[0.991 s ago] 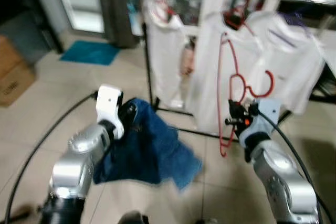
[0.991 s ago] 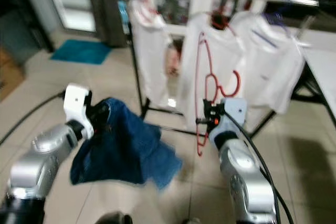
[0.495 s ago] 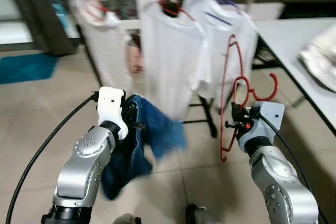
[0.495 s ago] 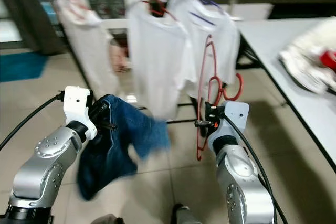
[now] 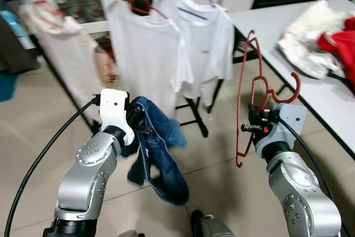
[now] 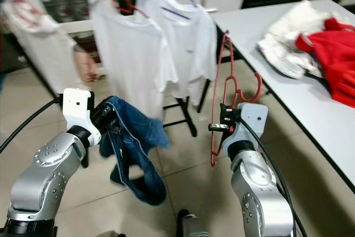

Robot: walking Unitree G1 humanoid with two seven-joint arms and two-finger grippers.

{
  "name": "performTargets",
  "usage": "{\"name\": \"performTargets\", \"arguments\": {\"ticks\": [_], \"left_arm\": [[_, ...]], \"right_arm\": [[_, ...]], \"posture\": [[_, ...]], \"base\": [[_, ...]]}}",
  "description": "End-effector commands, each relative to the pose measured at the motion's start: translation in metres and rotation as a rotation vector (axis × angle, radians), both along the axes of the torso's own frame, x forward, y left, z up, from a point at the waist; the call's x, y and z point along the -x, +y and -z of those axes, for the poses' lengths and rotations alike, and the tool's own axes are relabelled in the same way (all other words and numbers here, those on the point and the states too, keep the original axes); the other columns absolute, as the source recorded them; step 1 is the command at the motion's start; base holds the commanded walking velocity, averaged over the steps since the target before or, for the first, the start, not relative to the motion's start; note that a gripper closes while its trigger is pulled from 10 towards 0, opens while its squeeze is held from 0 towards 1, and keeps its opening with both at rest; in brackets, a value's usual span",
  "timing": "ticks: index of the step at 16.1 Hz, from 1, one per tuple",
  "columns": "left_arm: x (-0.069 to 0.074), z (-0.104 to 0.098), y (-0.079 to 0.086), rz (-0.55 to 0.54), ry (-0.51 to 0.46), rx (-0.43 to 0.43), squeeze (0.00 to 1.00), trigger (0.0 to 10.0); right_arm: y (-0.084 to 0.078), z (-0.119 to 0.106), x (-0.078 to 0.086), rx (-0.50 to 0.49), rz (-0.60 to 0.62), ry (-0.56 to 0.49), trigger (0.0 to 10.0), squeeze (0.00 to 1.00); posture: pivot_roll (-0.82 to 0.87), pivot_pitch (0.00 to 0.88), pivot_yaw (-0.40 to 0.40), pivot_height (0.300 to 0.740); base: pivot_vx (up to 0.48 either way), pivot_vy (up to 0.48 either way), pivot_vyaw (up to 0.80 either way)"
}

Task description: Hang hanger

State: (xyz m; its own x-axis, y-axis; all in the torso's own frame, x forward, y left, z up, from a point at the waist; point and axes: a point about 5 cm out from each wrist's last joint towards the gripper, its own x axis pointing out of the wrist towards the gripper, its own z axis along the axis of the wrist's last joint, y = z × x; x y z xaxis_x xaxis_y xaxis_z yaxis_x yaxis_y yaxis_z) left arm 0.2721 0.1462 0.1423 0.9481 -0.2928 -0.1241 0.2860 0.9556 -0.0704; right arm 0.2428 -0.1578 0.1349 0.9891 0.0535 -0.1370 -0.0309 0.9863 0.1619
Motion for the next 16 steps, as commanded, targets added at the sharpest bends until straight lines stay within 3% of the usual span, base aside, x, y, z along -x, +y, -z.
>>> {"name": "performTargets", "arguments": {"ticks": [1, 6, 8, 12, 14, 16], "left_arm": [[0.001, -0.01, -0.005, 0.024, -0.049, -0.015, 0.0, 10.0], [0.002, -0.01, -0.002, 0.001, -0.054, -0.031, 0.0, 10.0], [0.003, -0.008, 0.0, -0.002, -0.055, -0.075, 0.0, 10.0], [0.0, -0.008, -0.004, 0.017, -0.072, -0.111, 0.0, 10.0], [-0.005, -0.01, 0.0, -0.011, -0.072, -0.111, 0.0, 10.0], [0.0, -0.009, -0.001, -0.003, -0.062, -0.08, 0.0, 10.0]], "right_arm": [[-0.001, 0.0, 0.002, -0.008, 0.0, 0.002, 10.0, 0.0], [-0.005, 0.002, 0.003, -0.006, 0.026, 0.002, 10.0, 0.0], [-0.005, 0.003, 0.003, 0.002, 0.039, 0.012, 10.0, 0.0], [-0.016, 0.008, 0.007, 0.034, 0.101, 0.028, 10.0, 0.0], [-0.007, 0.003, 0.003, 0.007, 0.074, 0.02, 10.0, 0.0], [-0.005, 0.007, 0.004, 0.066, 0.045, 0.03, 10.0, 0.0]], "posture": [[0.13, 0.048, -0.001, 0.74], [0.13, 0.048, -0.015, 0.74], [0.12, 0.064, -0.033, 0.74], [0.11, 0.054, 0.001, 0.74], [0.12, 0.084, -0.005, 0.74], [0.11, 0.077, 0.005, 0.74]], "base": [[0.0, 0.0, -0.8], [0.0, 0.0, -0.8], [0.0, 0.0, -0.8], [0.0, 0.0, -0.8], [0.0, 0.0, -0.8], [0.0, 0.0, -0.8]]}}
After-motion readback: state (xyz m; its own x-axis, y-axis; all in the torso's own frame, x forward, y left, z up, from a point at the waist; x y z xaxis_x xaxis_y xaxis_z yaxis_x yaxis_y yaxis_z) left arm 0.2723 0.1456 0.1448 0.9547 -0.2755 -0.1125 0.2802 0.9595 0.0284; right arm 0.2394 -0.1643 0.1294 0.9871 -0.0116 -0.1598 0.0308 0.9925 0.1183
